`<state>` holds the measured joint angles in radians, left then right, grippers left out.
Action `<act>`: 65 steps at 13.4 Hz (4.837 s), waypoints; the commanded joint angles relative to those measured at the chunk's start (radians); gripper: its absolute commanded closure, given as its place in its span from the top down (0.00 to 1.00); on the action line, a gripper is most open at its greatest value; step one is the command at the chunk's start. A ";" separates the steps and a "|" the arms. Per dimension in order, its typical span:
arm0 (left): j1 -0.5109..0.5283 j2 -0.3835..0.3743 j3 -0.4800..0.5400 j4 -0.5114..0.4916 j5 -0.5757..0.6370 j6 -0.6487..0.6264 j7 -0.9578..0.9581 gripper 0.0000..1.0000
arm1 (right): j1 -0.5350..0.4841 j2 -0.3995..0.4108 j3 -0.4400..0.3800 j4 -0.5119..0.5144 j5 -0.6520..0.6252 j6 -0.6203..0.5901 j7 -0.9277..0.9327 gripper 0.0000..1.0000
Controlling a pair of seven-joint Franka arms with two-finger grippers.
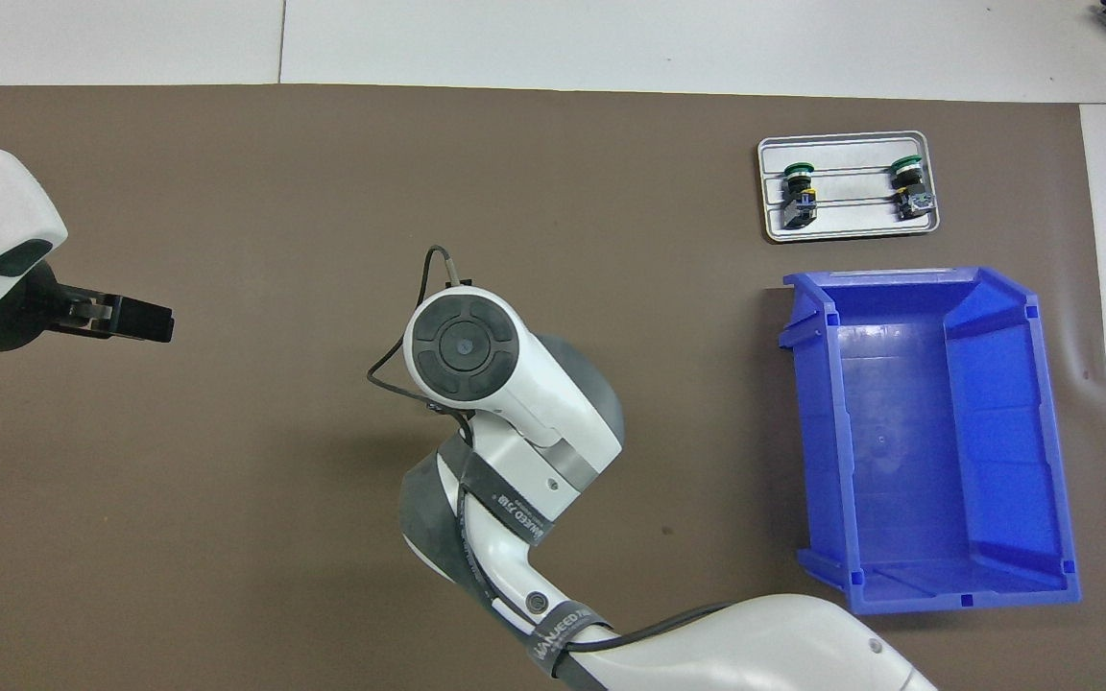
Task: Place and press button with both arms
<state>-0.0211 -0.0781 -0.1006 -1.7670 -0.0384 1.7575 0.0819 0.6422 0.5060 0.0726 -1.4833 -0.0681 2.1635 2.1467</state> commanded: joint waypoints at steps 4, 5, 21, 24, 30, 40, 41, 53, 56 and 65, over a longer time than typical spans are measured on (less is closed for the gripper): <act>-0.083 0.012 -0.005 -0.026 0.005 0.117 0.042 1.00 | -0.185 -0.245 0.012 -0.218 0.040 -0.023 -0.380 1.00; -0.115 0.036 -0.005 -0.019 0.005 0.126 0.088 1.00 | -0.217 -0.280 0.012 -0.245 0.040 -0.034 -0.472 1.00; -0.533 0.331 -0.007 -0.038 0.143 0.290 0.674 0.90 | -0.656 -0.491 0.003 -0.056 0.076 -0.550 -1.952 1.00; -0.533 0.333 -0.005 -0.158 0.170 0.387 0.744 0.90 | -0.661 -0.497 0.001 -0.067 0.083 -0.563 -2.004 1.00; -0.534 0.330 -0.005 -0.244 0.173 0.479 0.745 0.90 | -0.651 -0.509 0.000 -0.089 0.059 -0.588 -2.006 1.00; -0.557 0.334 -0.005 -0.337 0.173 0.628 0.699 0.88 | -0.670 -0.532 0.009 -0.135 0.074 -0.582 -2.016 1.00; -0.559 0.334 -0.005 -0.341 0.173 0.628 0.696 0.87 | -0.670 -0.532 0.009 -0.135 0.074 -0.580 -2.016 1.00; -0.557 0.347 -0.004 -0.307 0.236 0.580 0.703 0.94 | -0.668 -0.532 0.009 -0.132 0.073 -0.579 -2.022 1.00; -0.557 0.342 -0.004 -0.321 0.258 0.574 0.740 0.91 | -0.668 -0.532 0.009 -0.132 0.073 -0.579 -2.022 1.00; -0.571 0.334 -0.007 -0.356 0.328 0.599 0.730 0.80 | -0.668 -0.532 0.009 -0.132 0.073 -0.579 -2.022 1.00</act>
<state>-0.5737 0.2765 -0.1204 -2.0940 0.2716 2.3402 0.8214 -0.0077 -0.0054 0.0719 -1.5943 -0.0169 1.5837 0.1484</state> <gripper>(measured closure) 0.154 0.000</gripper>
